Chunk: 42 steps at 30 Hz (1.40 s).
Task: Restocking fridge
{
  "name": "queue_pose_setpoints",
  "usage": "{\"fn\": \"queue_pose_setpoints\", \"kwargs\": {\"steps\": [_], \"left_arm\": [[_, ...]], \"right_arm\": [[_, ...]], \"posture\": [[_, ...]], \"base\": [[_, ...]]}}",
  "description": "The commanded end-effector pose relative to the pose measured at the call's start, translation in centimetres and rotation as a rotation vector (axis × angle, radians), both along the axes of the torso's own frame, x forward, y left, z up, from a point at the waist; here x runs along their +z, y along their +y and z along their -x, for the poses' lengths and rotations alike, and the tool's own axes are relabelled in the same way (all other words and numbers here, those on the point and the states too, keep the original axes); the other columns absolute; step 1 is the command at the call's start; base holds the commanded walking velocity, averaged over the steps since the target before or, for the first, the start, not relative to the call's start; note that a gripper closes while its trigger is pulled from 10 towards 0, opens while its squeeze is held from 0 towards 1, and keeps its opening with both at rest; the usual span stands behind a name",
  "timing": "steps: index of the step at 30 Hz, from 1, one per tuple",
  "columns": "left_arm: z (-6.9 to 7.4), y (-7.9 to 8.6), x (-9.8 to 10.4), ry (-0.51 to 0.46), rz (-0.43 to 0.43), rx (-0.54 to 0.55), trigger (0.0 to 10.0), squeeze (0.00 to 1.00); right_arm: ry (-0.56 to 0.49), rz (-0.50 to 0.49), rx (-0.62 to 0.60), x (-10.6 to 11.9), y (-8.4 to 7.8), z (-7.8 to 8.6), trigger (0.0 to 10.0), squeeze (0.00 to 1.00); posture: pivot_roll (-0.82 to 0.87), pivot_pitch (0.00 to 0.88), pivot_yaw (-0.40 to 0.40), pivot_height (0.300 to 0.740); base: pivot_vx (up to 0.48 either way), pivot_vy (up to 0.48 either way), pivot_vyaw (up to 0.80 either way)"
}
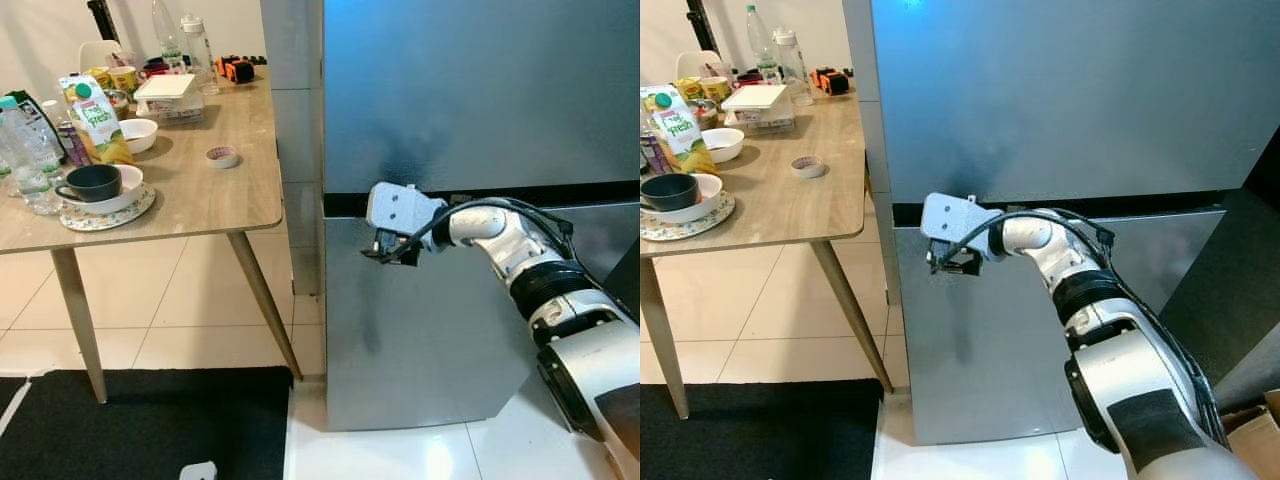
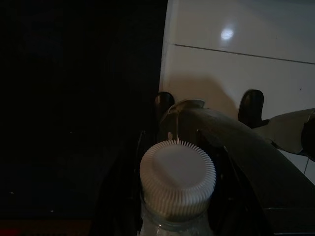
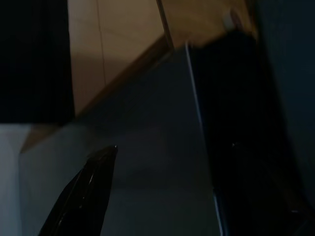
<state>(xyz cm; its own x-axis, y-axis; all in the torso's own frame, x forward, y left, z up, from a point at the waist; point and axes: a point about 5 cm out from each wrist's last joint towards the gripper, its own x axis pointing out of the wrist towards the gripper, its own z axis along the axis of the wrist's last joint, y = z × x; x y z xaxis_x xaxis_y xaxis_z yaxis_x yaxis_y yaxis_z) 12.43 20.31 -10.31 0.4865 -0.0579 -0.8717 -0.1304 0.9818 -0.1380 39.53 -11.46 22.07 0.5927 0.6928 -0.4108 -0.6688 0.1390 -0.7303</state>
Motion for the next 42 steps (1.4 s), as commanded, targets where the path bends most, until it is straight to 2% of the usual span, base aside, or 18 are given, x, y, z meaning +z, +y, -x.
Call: {"fn": "queue_pose_setpoints", "kwargs": {"steps": [1, 5, 11, 16, 17, 19, 27, 32, 34, 35, 37, 38, 42], "left_arm": [[0.2, -0.5, -0.2, 0.019, 0.017, -0.011, 10.0, 0.00], [0.0, -0.3, -0.1, 0.011, 0.016, 0.000, 10.0, 0.00], [0.2, -0.6, -0.2, 0.018, 0.022, -0.004, 10.0, 0.00], [0.7, -0.7, -0.3, 0.029, 0.029, 0.001, 10.0, 0.00], [0.7, -0.7, -0.3, 0.029, 0.029, 0.001, 10.0, 0.00], [0.8, -0.8, -0.4, 0.033, 0.032, 0.003, 10.0, 0.00], [0.8, -0.9, -0.4, 0.033, 0.037, 0.003, 10.0, 0.00], [0.9, -0.9, -0.4, 0.033, 0.038, 0.003, 10.0, 0.00], [0.9, -0.8, -0.4, 0.034, 0.037, 0.002, 10.0, 0.00], [0.9, -0.8, -0.4, 0.034, 0.037, 0.002, 10.0, 0.00], [0.9, -0.8, -0.4, 0.035, 0.037, 0.001, 10.0, 0.00], [1.0, -0.8, -0.4, 0.036, 0.037, 0.001, 10.0, 0.00], [1.0, -0.9, -0.4, 0.035, 0.039, 0.002, 10.0, 0.00]], "right_arm": [[-0.006, 0.033, -0.026, 0.0, -0.3, -0.2, 10.0, 0.00], [-0.019, 0.069, -0.063, -0.3, -0.8, -0.4, 10.0, 0.00], [0.039, 0.139, -0.009, -1.1, -1.2, 0.0, 10.0, 0.00], [0.191, 0.241, 0.141, -2.2, -1.4, 1.2, 10.0, 0.00], [0.191, 0.241, 0.141, -2.2, -1.4, 1.2, 10.0, 0.00], [0.291, 0.299, 0.206, -3.0, -1.8, 1.9, 10.0, 0.00], [0.416, 0.340, 0.247, -3.6, -2.8, 2.6, 10.0, 0.00], [0.441, 0.273, 0.288, -3.0, -2.9, 2.8, 10.0, 0.00], [0.411, 0.153, 0.343, -1.8, -2.0, 2.8, 10.0, 0.00], [0.411, 0.153, 0.343, -1.8, -2.0, 2.8, 10.0, 0.00], [0.343, 0.065, 0.356, -0.8, -1.1, 2.6, 10.0, 0.00], [0.262, -0.004, 0.298, -0.2, -0.2, 1.9, 10.0, 0.00], [0.193, -0.048, 0.219, 0.0, 0.5, 1.3, 10.0, 0.00]], "posture": [[-0.10, 0.000, -0.019, 0.740], [-0.10, 0.000, -0.016, 0.740], [-0.10, 0.000, -0.016, 0.740], [-0.10, 0.000, -0.017, 0.740], [-0.10, 0.000, -0.017, 0.740], [-0.10, 0.000, -0.017, 0.740], [-0.10, 0.000, -0.016, 0.740], [-0.10, 0.000, -0.016, 0.740], [-0.10, 0.000, -0.015, 0.740], [-0.10, 0.000, -0.015, 0.740], [-0.10, 0.000, -0.015, 0.740], [-0.10, 0.000, -0.015, 0.740], [-0.10, 0.000, -0.015, 0.740]], "base": [[0.000, 0.000, 0.00], [0.000, 0.000, 0.00], [0.000, 0.000, 0.00], [0.000, 0.000, 0.00], [0.000, 0.000, 0.00], [0.000, 0.000, 0.00], [0.000, 0.000, 0.00], [0.000, 0.000, 0.00], [0.000, 0.000, 0.00], [0.000, 0.000, 0.00], [0.000, 0.000, 0.00], [0.000, 0.000, 0.00], [0.000, 0.000, 0.00]]}}
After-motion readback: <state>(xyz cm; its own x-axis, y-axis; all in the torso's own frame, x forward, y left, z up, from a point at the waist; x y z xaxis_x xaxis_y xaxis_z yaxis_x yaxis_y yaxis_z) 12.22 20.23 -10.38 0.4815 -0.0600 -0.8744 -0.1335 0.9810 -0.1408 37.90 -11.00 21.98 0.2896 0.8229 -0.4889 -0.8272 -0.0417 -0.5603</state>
